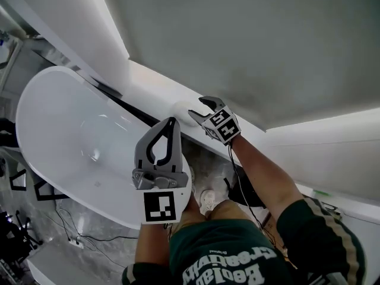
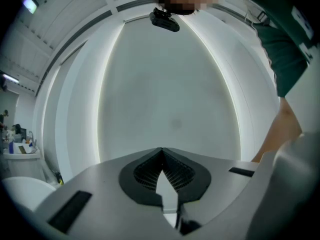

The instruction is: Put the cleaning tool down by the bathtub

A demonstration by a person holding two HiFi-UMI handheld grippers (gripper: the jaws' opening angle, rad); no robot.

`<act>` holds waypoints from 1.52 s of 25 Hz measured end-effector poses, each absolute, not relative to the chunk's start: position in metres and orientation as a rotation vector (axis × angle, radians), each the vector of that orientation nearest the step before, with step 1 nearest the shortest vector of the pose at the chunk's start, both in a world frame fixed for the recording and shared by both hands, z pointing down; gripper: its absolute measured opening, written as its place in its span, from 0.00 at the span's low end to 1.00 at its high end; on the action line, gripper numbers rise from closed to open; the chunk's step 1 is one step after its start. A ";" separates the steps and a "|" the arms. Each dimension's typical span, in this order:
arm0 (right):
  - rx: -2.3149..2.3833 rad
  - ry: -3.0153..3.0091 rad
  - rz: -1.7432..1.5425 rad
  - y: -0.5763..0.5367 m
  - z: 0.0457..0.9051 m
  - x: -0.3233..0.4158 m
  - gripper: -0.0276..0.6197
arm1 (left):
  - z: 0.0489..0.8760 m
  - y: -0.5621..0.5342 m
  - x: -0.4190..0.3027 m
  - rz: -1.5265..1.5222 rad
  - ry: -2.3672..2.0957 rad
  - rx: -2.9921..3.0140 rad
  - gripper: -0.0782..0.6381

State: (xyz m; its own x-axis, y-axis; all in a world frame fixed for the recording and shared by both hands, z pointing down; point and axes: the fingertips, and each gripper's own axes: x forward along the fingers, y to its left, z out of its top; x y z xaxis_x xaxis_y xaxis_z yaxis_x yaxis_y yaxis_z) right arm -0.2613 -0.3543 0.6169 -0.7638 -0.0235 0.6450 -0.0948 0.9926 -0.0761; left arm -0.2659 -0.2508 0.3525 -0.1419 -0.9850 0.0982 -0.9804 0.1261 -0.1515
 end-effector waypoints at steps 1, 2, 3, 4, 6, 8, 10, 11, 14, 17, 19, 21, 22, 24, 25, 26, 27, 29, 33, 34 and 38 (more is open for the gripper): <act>0.090 -2.467 0.132 -0.352 0.602 -0.257 0.39 | 0.348 -0.251 -0.260 -0.279 2.328 -2.043 0.12; 0.096 -2.496 0.132 -0.349 0.587 -0.252 0.39 | 0.343 -0.250 -0.253 -0.276 2.322 -2.046 0.12; 0.101 -2.525 0.130 -0.345 0.570 -0.247 0.39 | 0.339 -0.250 -0.247 -0.274 2.319 -2.051 0.12; 0.104 -2.553 0.120 -0.341 0.554 -0.241 0.39 | 0.334 -0.249 -0.240 -0.273 2.313 -2.055 0.12; 0.113 -2.611 0.090 -0.335 0.521 -0.231 0.39 | 0.323 -0.251 -0.228 -0.271 2.288 -2.062 0.12; 0.132 -2.681 0.092 -0.333 0.490 -0.221 0.39 | 0.313 -0.254 -0.216 -0.257 2.258 -2.071 0.12; 0.149 -2.750 0.104 -0.330 0.459 -0.208 0.39 | 0.304 -0.256 -0.203 -0.241 2.234 -2.080 0.12; 0.152 -2.777 0.089 -0.327 0.443 -0.201 0.39 | 0.298 -0.255 -0.196 -0.242 2.222 -2.080 0.12; 0.134 -2.848 0.011 -0.317 0.392 -0.178 0.39 | 0.276 -0.252 -0.176 -0.263 2.187 -2.071 0.12; 0.151 -2.938 -0.038 -0.311 0.345 -0.149 0.39 | 0.261 -0.248 -0.158 -0.234 2.200 -2.061 0.12; 0.176 -2.992 -0.059 -0.307 0.316 -0.125 0.39 | 0.253 -0.243 -0.146 -0.226 2.212 -2.051 0.12; 0.192 -3.042 -0.056 -0.299 0.292 -0.099 0.39 | 0.245 -0.237 -0.131 -0.225 2.210 -2.046 0.12; 0.196 -3.070 -0.042 -0.294 0.280 -0.087 0.39 | 0.240 -0.235 -0.124 -0.228 2.200 -2.042 0.12; 0.202 -3.124 -0.034 -0.284 0.258 -0.067 0.39 | 0.229 -0.229 -0.109 -0.249 2.162 -2.029 0.12; 0.206 -3.146 -0.051 -0.278 0.248 -0.057 0.39 | 0.223 -0.227 -0.101 -0.263 2.142 -2.022 0.12; 0.208 -3.163 -0.072 -0.273 0.239 -0.048 0.39 | 0.219 -0.224 -0.094 -0.273 2.129 -2.018 0.12; 0.208 -3.175 -0.095 -0.267 0.231 -0.039 0.39 | 0.216 -0.221 -0.087 -0.280 2.124 -2.016 0.12; 0.209 -3.191 -0.144 -0.254 0.219 -0.023 0.38 | 0.213 -0.215 -0.076 -0.284 2.132 -2.021 0.12; 0.242 -3.213 -0.201 -0.238 0.208 0.005 0.35 | 0.212 -0.205 -0.056 -0.267 2.132 -2.035 0.12; 0.247 -3.219 -0.208 -0.235 0.205 0.010 0.32 | 0.210 -0.202 -0.051 -0.261 2.122 -2.031 0.12; 0.275 -3.221 -0.251 -0.219 0.197 0.034 0.20 | 0.204 -0.192 -0.027 -0.265 2.095 -2.045 0.12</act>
State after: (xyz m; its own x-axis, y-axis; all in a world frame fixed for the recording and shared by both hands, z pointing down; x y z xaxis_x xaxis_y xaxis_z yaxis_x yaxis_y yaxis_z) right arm 0.0340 -0.2192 0.1970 -0.9806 -0.1603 -0.1128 -0.1758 0.9737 0.1448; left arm -0.0273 -0.1922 0.2040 -0.0215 -0.9996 -0.0186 -0.9636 0.0257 -0.2662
